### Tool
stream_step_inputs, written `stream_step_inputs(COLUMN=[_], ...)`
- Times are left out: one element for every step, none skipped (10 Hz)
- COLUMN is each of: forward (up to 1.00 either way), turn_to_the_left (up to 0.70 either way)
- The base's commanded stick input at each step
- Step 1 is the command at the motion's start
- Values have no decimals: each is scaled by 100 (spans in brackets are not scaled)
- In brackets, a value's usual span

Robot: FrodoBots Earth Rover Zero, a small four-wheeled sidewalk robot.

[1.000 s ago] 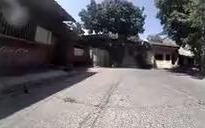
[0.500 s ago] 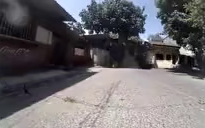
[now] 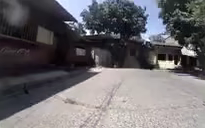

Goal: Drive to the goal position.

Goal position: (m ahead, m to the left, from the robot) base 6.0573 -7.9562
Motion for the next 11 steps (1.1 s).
stream_step_inputs(forward=[100, 100, 100, 100, 100, 100, 100, 100, 100, 100, 100], turn_to_the_left=[-40, -40, -40, -40, -40, -40, -40, -40, -40, -40, -40])
